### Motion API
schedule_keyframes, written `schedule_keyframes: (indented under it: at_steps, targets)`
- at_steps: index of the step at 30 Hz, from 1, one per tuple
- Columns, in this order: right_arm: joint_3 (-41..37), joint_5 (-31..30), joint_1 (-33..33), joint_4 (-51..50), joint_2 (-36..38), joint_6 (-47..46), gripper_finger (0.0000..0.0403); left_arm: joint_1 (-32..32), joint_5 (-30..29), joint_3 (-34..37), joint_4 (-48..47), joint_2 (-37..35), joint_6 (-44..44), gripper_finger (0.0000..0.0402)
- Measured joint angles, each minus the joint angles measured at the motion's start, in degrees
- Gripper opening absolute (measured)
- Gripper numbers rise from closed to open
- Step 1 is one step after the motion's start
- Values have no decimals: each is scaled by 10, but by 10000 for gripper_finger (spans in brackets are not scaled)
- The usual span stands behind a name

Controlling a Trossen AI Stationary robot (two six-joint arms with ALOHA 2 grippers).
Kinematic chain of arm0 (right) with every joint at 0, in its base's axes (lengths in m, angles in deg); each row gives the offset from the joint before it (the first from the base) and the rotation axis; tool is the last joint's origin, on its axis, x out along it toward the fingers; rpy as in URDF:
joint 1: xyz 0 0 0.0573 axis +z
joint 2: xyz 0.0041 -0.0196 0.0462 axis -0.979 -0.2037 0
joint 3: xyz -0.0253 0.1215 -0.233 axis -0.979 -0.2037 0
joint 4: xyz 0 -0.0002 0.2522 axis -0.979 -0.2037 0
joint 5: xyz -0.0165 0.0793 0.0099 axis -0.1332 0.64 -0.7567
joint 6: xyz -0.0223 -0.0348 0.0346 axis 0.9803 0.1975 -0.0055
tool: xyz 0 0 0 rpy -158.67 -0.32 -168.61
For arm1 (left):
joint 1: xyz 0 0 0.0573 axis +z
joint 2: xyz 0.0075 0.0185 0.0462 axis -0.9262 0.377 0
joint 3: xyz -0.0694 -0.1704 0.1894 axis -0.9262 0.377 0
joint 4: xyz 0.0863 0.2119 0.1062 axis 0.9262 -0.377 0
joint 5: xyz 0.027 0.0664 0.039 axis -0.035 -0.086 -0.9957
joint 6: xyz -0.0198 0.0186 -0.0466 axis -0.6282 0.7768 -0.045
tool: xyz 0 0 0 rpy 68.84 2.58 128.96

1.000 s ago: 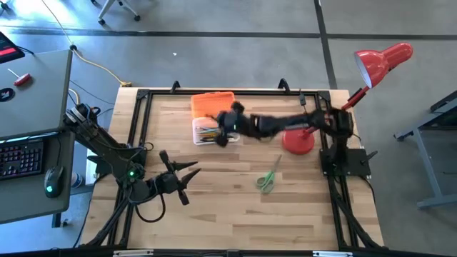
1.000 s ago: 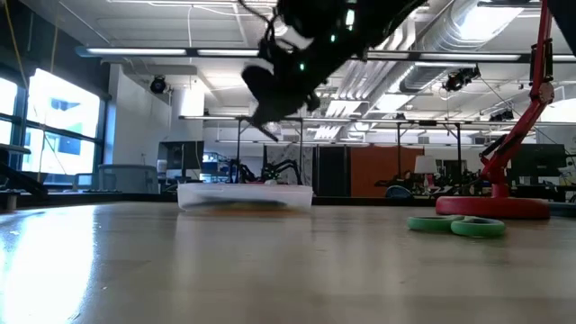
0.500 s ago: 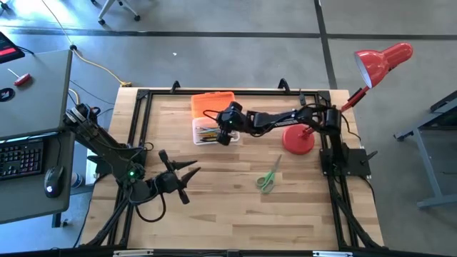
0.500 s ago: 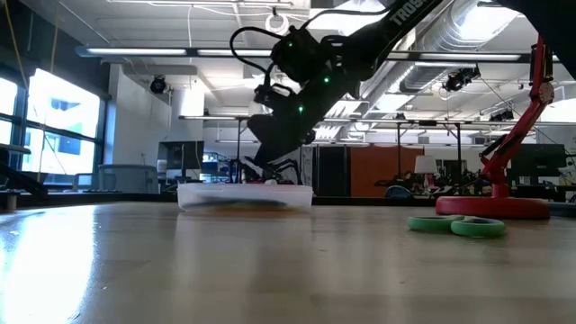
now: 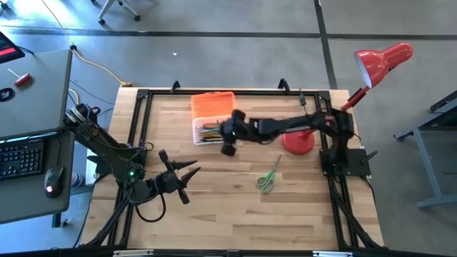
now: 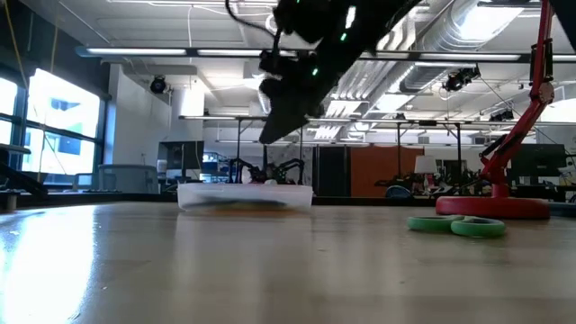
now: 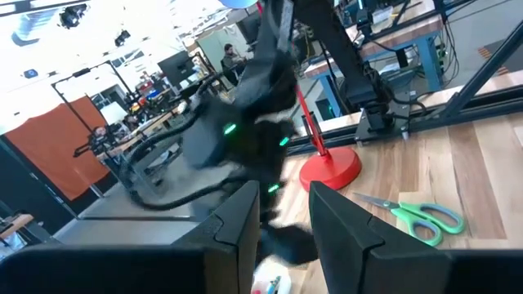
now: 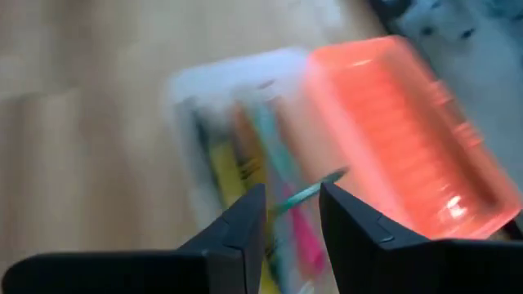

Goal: Pick & place school supplies into a supply box
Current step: Put the green scissors into the orange supply box

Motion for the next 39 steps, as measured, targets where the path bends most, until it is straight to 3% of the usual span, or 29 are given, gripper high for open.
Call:
schedule_keyframes:
  at_steps: [8, 13, 18, 22, 25, 39]
  targets:
    - [0, 9, 135, -257, 92, -168, 95, 0, 0, 0, -14, 0, -2, 140]
    - [-1, 12, 227, -338, 103, -285, 96, 0, 2, 0, -12, 0, -2, 140]
    - [-30, -3, 305, -347, 102, -245, 96, 0, 3, 0, -12, 0, -3, 140]
    - [-65, 84, 337, -340, 102, -215, 93, 0, 3, 0, -12, 0, -9, 140]
    - [-94, 98, 351, -331, 102, -232, 90, 0, 3, 0, -12, 0, -18, 140]
    - [-221, 105, 329, -251, 104, -243, 83, 0, 4, 0, -12, 0, -18, 140]
